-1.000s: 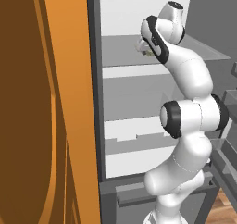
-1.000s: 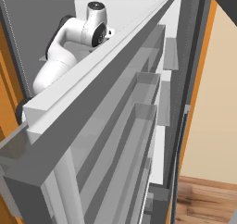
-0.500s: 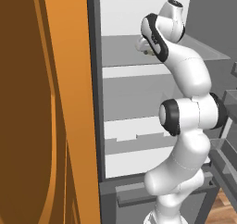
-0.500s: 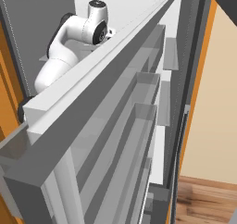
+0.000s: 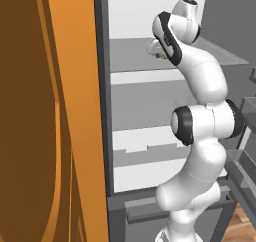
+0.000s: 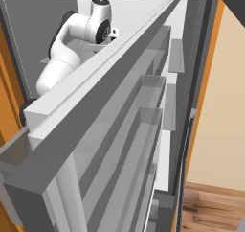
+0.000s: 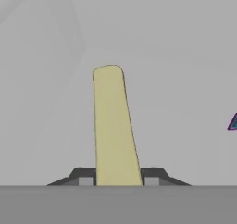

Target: Pick the egg and butter from the fridge and place them by the bowl for mixing.

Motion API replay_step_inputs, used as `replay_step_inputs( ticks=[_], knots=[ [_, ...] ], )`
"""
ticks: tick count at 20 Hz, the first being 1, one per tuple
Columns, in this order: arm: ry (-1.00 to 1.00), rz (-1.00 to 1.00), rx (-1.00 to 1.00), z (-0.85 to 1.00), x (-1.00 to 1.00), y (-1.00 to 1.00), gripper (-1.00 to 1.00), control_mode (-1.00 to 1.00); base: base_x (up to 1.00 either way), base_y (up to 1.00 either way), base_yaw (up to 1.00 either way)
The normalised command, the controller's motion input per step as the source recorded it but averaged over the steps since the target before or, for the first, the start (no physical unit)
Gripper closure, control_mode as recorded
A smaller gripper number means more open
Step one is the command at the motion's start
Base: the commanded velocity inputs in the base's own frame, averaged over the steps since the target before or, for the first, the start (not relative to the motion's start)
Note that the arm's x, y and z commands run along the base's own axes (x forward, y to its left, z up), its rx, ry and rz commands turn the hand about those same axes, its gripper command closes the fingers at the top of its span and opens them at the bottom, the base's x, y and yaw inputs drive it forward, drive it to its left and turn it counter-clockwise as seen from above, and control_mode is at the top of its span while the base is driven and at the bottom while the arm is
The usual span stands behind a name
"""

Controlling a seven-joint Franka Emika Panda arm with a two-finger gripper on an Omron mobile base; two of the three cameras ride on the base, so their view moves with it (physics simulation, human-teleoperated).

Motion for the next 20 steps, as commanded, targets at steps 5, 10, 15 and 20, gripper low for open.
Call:
replay_step_inputs(
  ticks=[5, 10, 15, 20],
  knots=[
    [-0.03, 0.0, 0.0, 0.0, -0.37, 0.0, 1.0, -1.0, 0.0, 0.0, 0.0],
    [-0.17, 0.0, 0.0, -0.07, -0.53, 0.0, 1.0, -1.0, 0.0, 0.0, 0.0],
    [-0.21, 0.0, 0.0, -0.07, -0.54, 0.0, 1.0, -1.0, 0.0, 0.0, 0.0],
    [-0.15, 0.0, 0.0, 0.05, -0.77, 0.0, 1.0, -1.0, 0.0, 0.0, 0.0]
  ],
)
